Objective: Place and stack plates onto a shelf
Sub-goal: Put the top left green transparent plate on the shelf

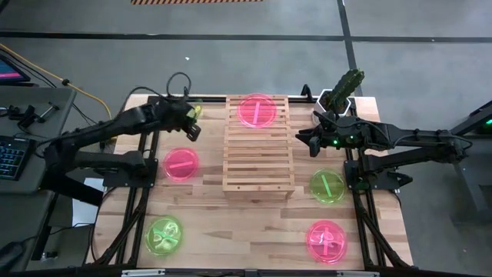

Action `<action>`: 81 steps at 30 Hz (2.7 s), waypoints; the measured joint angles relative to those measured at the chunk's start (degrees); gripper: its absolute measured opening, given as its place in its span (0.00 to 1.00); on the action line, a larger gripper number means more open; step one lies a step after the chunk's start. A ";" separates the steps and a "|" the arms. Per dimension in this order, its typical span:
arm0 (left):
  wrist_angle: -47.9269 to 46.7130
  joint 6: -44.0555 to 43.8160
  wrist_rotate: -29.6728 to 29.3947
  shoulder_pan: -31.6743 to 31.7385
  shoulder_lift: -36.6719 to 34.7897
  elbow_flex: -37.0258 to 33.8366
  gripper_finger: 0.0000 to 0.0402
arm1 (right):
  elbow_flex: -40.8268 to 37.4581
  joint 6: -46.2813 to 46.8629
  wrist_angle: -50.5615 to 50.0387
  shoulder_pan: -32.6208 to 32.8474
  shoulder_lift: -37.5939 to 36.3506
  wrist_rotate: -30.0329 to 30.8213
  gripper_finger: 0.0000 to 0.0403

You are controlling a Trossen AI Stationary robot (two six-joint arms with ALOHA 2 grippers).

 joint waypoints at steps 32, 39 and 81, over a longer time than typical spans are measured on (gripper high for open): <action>-2.14 41.34 -1.55 -40.34 31.89 41.74 0.00 | 0.00 -3.02 0.85 -0.02 -0.02 18.59 0.30; -2.80 42.54 -10.62 -43.42 38.37 42.16 0.00 | 0.00 -1.64 2.15 -0.01 -0.02 11.45 0.30; -5.70 32.89 -9.86 -37.91 41.93 42.16 0.00 | 0.00 1.92 14.40 0.04 -0.02 3.04 0.30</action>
